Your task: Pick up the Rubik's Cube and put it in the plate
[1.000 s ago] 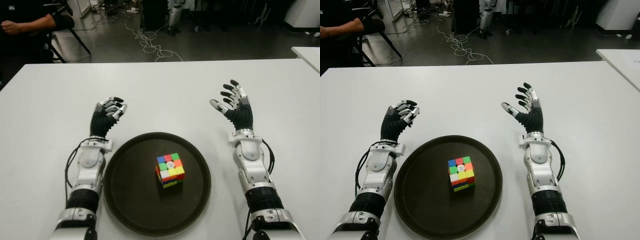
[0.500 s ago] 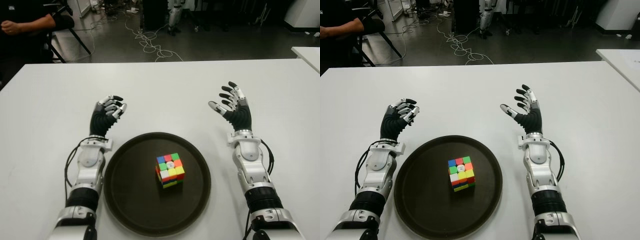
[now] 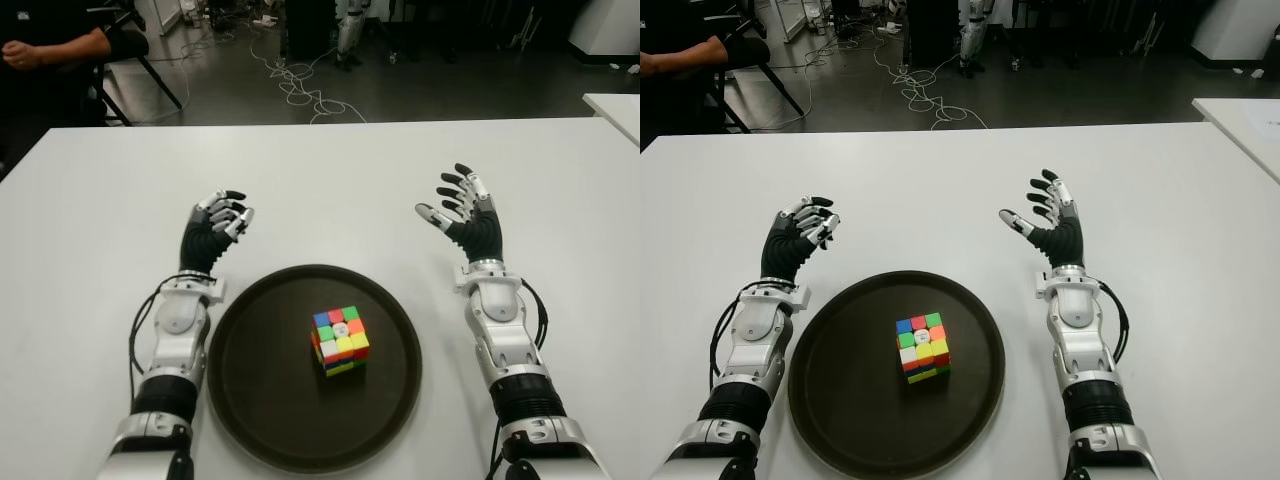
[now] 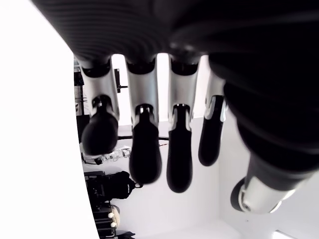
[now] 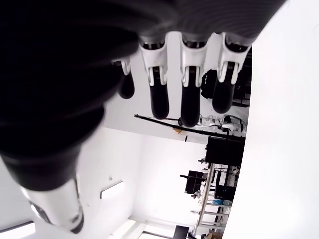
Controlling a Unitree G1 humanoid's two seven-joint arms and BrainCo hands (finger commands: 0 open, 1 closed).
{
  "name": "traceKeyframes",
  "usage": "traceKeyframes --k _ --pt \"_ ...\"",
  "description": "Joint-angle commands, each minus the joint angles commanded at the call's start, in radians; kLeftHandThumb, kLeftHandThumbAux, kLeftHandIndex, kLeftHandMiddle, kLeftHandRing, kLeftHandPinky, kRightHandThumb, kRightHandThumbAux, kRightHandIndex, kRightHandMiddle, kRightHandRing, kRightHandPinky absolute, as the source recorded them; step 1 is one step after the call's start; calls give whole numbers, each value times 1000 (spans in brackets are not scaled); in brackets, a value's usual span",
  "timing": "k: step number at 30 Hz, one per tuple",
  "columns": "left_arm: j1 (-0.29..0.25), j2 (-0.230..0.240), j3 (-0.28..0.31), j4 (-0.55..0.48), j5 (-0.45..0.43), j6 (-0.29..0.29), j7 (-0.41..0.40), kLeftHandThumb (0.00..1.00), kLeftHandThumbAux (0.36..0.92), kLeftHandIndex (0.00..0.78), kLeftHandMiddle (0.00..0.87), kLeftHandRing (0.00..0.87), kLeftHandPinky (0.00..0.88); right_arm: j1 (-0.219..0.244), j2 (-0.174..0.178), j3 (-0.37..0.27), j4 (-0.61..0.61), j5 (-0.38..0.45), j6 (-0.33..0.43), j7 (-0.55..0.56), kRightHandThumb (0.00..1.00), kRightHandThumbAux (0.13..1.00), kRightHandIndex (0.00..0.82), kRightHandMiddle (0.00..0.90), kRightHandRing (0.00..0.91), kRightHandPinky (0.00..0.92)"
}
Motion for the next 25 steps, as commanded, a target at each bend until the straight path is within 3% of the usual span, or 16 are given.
traceKeyframes --k 13,25 --pt "-1 -2 0 -9 -12 8 -18 929 671 333 451 551 622 -1 0 0 -6 -1 8 0 73 752 154 222 230 233" --pt "8 -8 -5 -31 -8 19 -17 930 671 331 453 556 643 1 -5 -3 -6 4 11 11 75 751 156 223 227 237"
